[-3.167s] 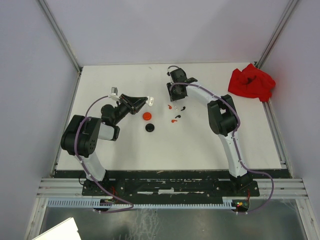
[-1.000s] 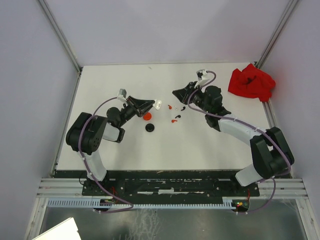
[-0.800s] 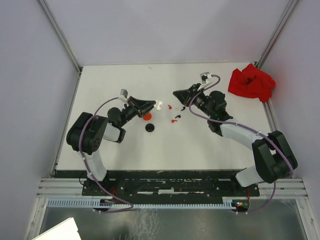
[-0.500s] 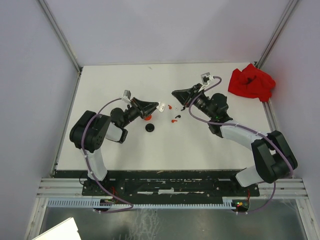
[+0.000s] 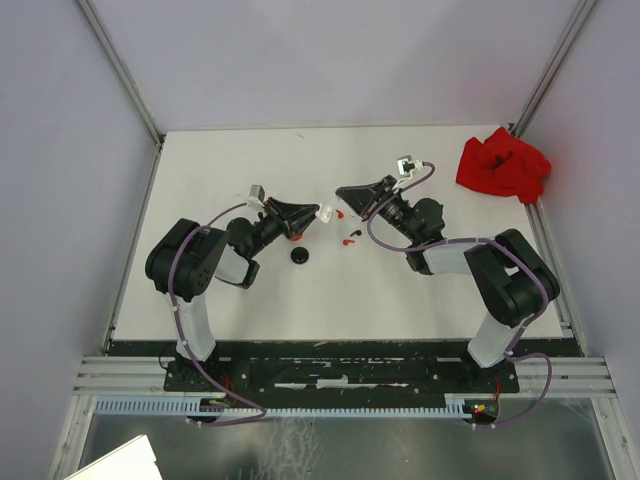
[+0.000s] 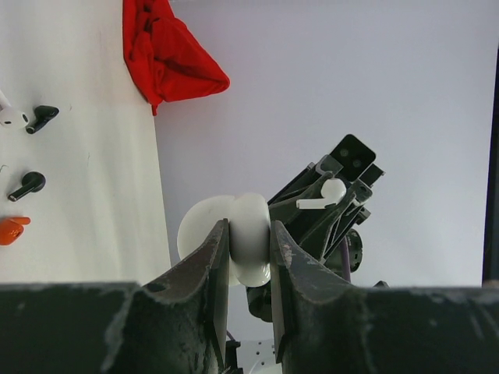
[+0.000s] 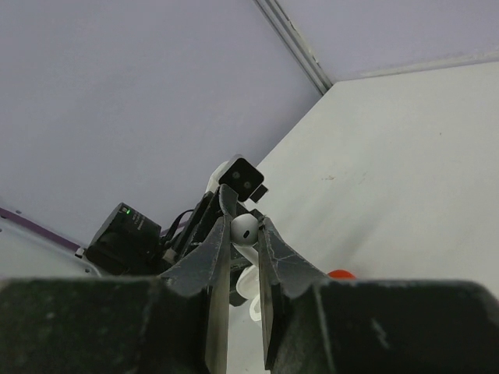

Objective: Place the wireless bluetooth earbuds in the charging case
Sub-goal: Place the earbud in the charging case.

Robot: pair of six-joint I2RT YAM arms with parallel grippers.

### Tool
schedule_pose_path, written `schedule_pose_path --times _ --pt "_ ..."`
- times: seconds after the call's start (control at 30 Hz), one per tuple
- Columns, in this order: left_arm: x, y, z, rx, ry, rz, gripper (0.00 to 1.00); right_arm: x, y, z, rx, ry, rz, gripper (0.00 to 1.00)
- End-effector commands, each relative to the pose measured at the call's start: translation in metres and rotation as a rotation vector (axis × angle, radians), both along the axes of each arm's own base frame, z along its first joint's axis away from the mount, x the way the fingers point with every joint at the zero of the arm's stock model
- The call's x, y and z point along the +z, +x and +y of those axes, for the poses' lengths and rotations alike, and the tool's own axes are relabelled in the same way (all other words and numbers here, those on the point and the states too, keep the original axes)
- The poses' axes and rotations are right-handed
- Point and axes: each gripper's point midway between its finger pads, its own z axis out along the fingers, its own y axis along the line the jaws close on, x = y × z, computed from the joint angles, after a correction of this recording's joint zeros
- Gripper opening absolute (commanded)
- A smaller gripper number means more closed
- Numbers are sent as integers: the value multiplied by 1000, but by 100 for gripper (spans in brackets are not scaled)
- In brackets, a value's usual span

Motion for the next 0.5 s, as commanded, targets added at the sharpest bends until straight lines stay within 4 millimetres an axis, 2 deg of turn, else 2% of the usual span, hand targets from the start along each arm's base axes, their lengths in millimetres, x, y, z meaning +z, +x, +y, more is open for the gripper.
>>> schedule_pose_path --times 0.0,0.47 --pt "44 -10 5 14 -99 -165 3 41 -7 2 50 101 -115 2" --pt "61 -4 -4 11 -147 -183 3 20 -5 8 76 82 -67 2"
